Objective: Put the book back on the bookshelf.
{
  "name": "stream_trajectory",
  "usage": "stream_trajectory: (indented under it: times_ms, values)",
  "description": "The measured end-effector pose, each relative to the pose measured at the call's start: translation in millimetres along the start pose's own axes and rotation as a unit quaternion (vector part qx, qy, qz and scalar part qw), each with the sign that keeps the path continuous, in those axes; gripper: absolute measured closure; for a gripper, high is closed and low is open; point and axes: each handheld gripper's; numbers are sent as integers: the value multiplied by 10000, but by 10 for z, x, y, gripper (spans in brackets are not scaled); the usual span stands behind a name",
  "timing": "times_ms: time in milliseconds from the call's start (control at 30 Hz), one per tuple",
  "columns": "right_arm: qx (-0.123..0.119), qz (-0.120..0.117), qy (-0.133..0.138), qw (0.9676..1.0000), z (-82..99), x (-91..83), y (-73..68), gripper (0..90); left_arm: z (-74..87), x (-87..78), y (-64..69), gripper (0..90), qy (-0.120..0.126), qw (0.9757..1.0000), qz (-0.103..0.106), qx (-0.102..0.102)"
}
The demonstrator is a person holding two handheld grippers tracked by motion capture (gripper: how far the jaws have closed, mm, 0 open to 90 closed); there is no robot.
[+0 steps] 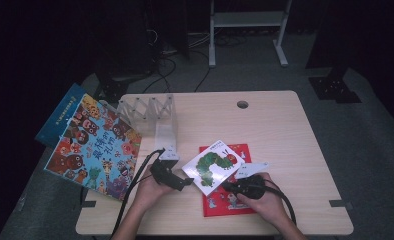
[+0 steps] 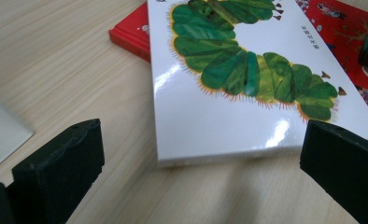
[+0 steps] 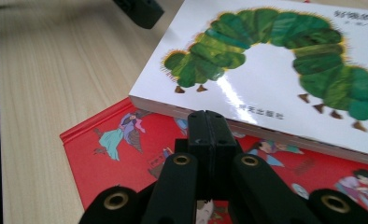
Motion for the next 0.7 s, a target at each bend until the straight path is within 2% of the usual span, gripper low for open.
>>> stream_trajectory:
  times_ms: [133,200,300,500,633,700]
  values:
    - [-42,-48,-71,10000,-15,64,-41,892,-67,82,0,0,-51,9999,106,-70]
    - [-55,-66,-84,9999,-18,92,-56,892,-95,121,-2,0,-127,9997,190,-43]
    - [-81,-65,-143,9998,-17,134,-68,892,-127,179,5,0,-109,9991,382,-115]
    - [-84,-59,-128,9999,-33,164,-98,892,-184,254,8,0,-230,9974,665,-181]
    - [-103,-21,-120,9999,-39,170,-108,892,-199,274,2,0,-279,9968,715,-235]
    - [-96,-22,-117,9999,-40,172,-109,892,-196,285,-14,0,-315,9958,786,-356]
Point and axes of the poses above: each handheld gripper's, and its own axes: x roughly forward along the jaws, z roughly out of its underside, y roughly to its right, and after that the axes turned 8 degrees about -y, right-handed
